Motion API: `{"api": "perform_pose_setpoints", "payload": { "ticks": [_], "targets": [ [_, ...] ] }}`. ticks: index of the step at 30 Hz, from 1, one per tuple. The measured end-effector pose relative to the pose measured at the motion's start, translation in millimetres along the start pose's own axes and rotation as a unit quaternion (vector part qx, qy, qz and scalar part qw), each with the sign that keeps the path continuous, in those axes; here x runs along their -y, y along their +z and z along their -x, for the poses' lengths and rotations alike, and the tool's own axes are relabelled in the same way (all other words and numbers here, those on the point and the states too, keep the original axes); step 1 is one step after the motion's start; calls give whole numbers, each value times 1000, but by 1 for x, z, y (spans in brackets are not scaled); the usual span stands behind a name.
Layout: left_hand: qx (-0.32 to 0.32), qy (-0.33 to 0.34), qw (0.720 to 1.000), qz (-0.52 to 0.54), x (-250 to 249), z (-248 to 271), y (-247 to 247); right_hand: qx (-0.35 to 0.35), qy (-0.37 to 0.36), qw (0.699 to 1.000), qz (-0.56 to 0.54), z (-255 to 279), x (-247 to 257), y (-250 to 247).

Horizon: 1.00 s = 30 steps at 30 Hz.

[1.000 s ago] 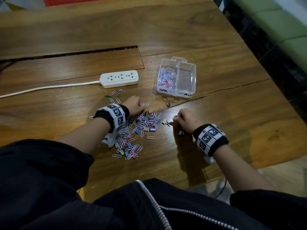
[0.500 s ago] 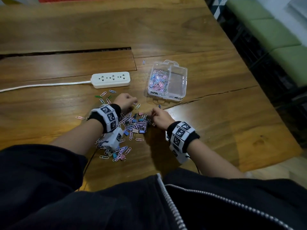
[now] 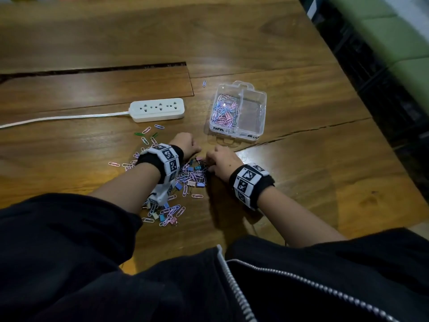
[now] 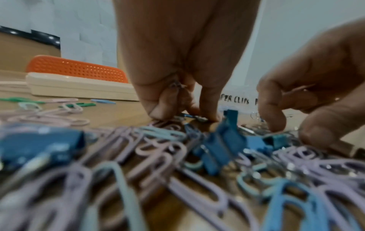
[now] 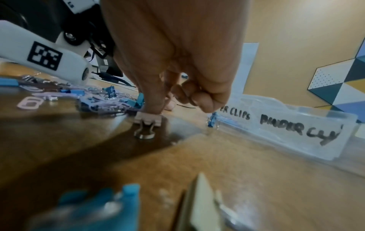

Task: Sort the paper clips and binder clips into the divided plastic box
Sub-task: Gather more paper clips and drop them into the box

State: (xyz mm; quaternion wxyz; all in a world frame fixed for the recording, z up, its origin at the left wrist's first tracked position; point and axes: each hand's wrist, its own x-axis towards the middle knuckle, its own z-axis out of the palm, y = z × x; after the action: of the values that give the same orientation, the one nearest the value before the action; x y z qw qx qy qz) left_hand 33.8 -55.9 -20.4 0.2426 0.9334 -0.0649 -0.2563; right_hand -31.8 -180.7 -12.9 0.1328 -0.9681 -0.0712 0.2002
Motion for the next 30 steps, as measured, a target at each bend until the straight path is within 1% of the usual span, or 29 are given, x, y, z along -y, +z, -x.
{"api": "perform_pose_setpoints", "payload": {
  "ticks": [2, 3, 4, 5, 6, 7, 8, 9, 10, 11, 12, 13, 14, 15, 16, 17, 18, 20, 22, 23, 24, 25, 26, 27, 28, 29, 30],
  "targets": [
    [22, -6, 1000, 20, 0, 3, -4, 13, 11, 1000, -15, 2, 1, 1],
    [26, -17, 997, 73, 0, 4, -8, 21, 23, 999, -25, 3, 2, 1],
    [28, -37, 985, 167, 1, 4, -11, 27, 30, 999, -37, 4, 1, 1],
    [30, -63, 957, 282, 3, 5, -16, 33, 36, 997, -52, 5, 2, 0],
    [33, -88, 915, 393, 5, 5, -22, 34, 36, 996, -72, 6, 2, -1],
    [37, -111, 872, 474, 9, 5, -27, 29, 44, 993, -108, 8, 2, -2],
    [42, -126, 842, 522, 12, 5, -30, 18, 53, 985, -163, 10, 1, -4],
    [46, -133, 829, 542, 15, 5, -33, 9, 75, 970, -233, 12, -1, -5],
    [45, -132, 831, 539, 16, 4, -34, -4, 94, 945, -313, 14, -3, -5],
    [41, -123, 857, 499, 16, 4, -35, -19, 112, 908, -403, 16, -5, -5],
    [36, -99, 905, 412, 16, 3, -34, -34, 121, 867, -482, 19, -7, -7],
    [27, -65, 953, 296, 16, 3, -31, -41, 124, 826, -549, 21, -10, -7],
    [12, -27, 983, 181, 16, 3, -29, -41, 121, 788, -602, 23, -12, -9],
    [2, 8, 997, 82, 17, 3, -26, -34, 116, 753, -646, 25, -13, -11],
    [-1, 36, 999, 5, 18, 1, -23, -24, 109, 724, -680, 28, -14, -13],
    [2, 54, 997, -46, 20, -1, -20, -13, 105, 702, -704, 29, -16, -14],
    [3, 64, 995, -77, 20, -2, -18, 0, 102, 684, -723, 30, -17, -15],
    [9, 57, 992, -116, 19, 0, -16, 17, 99, 662, -743, 33, -15, -16],
    [22, 37, 991, -125, 17, 1, -14, 24, 100, 641, -761, 33, -13, -16],
    [28, 31, 992, -117, 17, 2, -14, 27, 107, 625, -773, 33, -11, -16],
    [37, 26, 994, -101, 17, 4, -13, 25, 121, 610, -783, 32, -9, -17],
    [46, 19, 996, -68, 18, 4, -13, 16, 140, 600, -787, 30, -8, -16],
    [53, 5, 999, -10, 19, 6, -15, 0, 159, 605, -780, 27, -7, -16],
    [61, -19, 995, 81, 21, 8, -17, -20, 175, 630, -756, 23, -6, -14],
    [66, -47, 975, 206, 23, 9, -19, -39, 186, 682, -706, 19, -4, -12],
    [68, -74, 937, 334, 25, 11, -22, -52, 190, 757, -623, 15, -2, -8],
    [67, -92, 890, 441, 27, 14, -26, -56, 184, 832, -520, 12, 0, -5]
  ]
}}
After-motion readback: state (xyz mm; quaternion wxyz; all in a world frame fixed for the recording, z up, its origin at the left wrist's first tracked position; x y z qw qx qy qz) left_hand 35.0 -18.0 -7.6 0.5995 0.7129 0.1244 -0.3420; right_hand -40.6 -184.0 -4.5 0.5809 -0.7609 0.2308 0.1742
